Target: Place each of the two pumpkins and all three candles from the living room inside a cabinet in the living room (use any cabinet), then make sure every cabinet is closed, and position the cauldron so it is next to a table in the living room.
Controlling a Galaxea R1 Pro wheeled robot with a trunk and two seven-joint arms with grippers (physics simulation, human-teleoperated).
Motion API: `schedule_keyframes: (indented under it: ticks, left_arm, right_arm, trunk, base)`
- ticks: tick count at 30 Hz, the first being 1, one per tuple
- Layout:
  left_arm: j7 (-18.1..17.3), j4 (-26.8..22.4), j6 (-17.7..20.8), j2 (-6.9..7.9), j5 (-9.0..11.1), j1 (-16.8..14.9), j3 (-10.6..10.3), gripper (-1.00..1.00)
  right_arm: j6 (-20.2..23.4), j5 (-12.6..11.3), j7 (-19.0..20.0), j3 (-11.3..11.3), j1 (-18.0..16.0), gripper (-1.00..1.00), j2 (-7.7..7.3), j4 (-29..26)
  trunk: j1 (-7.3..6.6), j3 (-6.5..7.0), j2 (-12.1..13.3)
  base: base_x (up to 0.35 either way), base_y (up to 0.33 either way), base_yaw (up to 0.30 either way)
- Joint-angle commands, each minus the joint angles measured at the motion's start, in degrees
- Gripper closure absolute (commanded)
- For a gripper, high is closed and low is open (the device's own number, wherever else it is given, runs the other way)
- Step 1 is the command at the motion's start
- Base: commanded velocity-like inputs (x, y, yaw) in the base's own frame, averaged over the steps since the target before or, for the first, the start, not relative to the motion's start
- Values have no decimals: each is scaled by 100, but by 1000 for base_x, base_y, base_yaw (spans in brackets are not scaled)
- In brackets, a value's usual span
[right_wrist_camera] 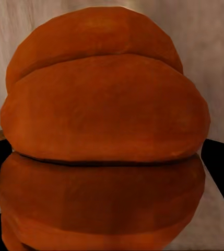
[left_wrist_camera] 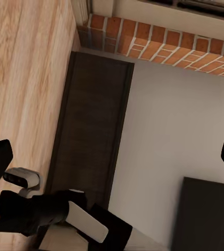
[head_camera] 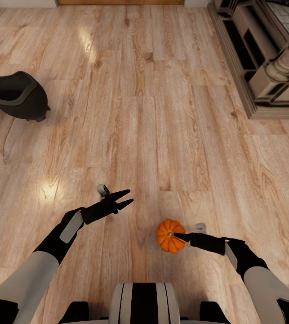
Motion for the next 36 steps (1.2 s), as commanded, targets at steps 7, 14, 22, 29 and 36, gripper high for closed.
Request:
schedule_keyframes:
  ticks: [7,14,22,29,36]
  left_arm:
    - [0,0,0,0,-1,0,0,-100]
    - [-3,-4,-2,25,-2,0,0,-100]
    - [-2,-8,-7,39,-9,0,0,-100]
    - [38,-8,-9,-2,-12,0,-26,-100]
    - [120,-18,0,-9,-11,0,-34,-100]
  right_arm:
    - [201,-16,266,6,1,100,-62,-37]
    - [654,-21,664,6,1,100,-126,-216]
    - [843,-25,738,5,1,100,-193,-244]
    - [893,-26,732,2,1,100,-249,-274]
    - [894,-28,724,6,1,100,-240,-274]
  trunk:
    - [0,0,0]
    - [0,0,0]
    - [0,0,0]
    - [-5,44,3]
    - [-23,199,12]
  base:
    - [0,0,0]
    - [0,0,0]
    - [0,0,0]
    - [0,0,0]
    - [0,0,0]
